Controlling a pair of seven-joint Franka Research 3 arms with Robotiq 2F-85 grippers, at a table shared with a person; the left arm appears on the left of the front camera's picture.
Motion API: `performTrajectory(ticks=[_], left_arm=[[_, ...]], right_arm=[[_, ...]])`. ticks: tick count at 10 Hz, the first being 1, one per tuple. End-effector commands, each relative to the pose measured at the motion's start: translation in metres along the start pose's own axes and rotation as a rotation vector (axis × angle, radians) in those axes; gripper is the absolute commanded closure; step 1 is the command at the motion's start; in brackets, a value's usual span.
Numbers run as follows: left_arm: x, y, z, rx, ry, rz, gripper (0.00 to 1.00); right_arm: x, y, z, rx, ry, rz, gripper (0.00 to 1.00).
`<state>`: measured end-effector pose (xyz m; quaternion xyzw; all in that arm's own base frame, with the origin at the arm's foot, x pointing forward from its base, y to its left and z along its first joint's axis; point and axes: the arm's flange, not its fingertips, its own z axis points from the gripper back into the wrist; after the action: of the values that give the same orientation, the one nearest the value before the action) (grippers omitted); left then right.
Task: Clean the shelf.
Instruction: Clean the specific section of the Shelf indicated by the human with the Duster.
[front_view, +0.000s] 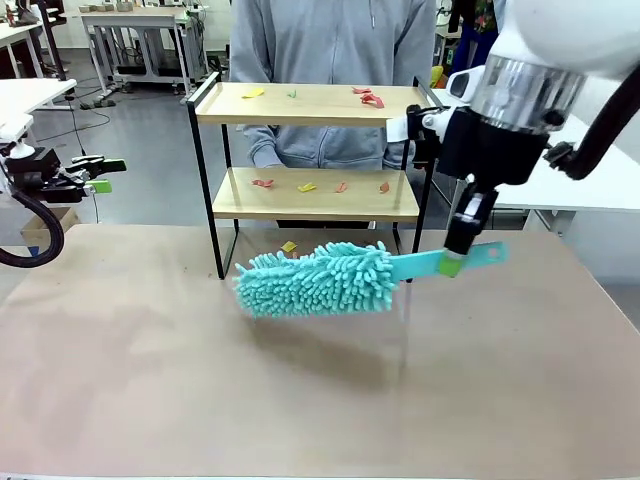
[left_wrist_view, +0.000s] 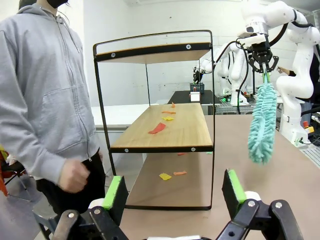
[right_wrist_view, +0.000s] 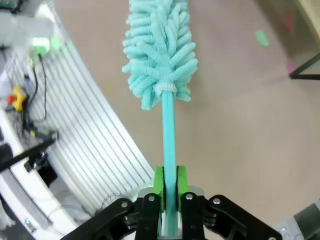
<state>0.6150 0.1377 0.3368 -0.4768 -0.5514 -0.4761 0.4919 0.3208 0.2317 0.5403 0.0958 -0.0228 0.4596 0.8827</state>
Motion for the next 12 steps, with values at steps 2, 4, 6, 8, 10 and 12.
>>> performTrajectory(ticks=[2, 4, 6, 8, 10, 12], left_arm=[[0.003, -0.001, 0.001, 0.003, -0.004, -0.013, 0.00], [0.003, -0.001, 0.001, 0.003, -0.004, -0.013, 0.00], [0.003, -0.001, 0.001, 0.003, -0.004, -0.013, 0.00], [0.003, -0.001, 0.001, 0.003, -0.004, -0.013, 0.00], [0.003, -0.001, 0.001, 0.003, -0.004, -0.013, 0.00], [0.003, -0.001, 0.001, 0.003, -0.004, -0.013, 0.00]], right_arm=[[0.000, 0.000, 0.000, 0.000, 0.000, 0.000, 0.87], [0.000, 0.000, 0.000, 0.000, 0.000, 0.000, 0.87], [0.000, 0.000, 0.000, 0.000, 0.000, 0.000, 0.87], [0.008, 0.017, -0.017, -0.026, -0.026, -0.093, 0.87], [0.020, 0.036, -0.032, -0.075, -0.077, -0.183, 0.87], [0.029, 0.054, -0.041, -0.084, -0.135, -0.293, 0.87]])
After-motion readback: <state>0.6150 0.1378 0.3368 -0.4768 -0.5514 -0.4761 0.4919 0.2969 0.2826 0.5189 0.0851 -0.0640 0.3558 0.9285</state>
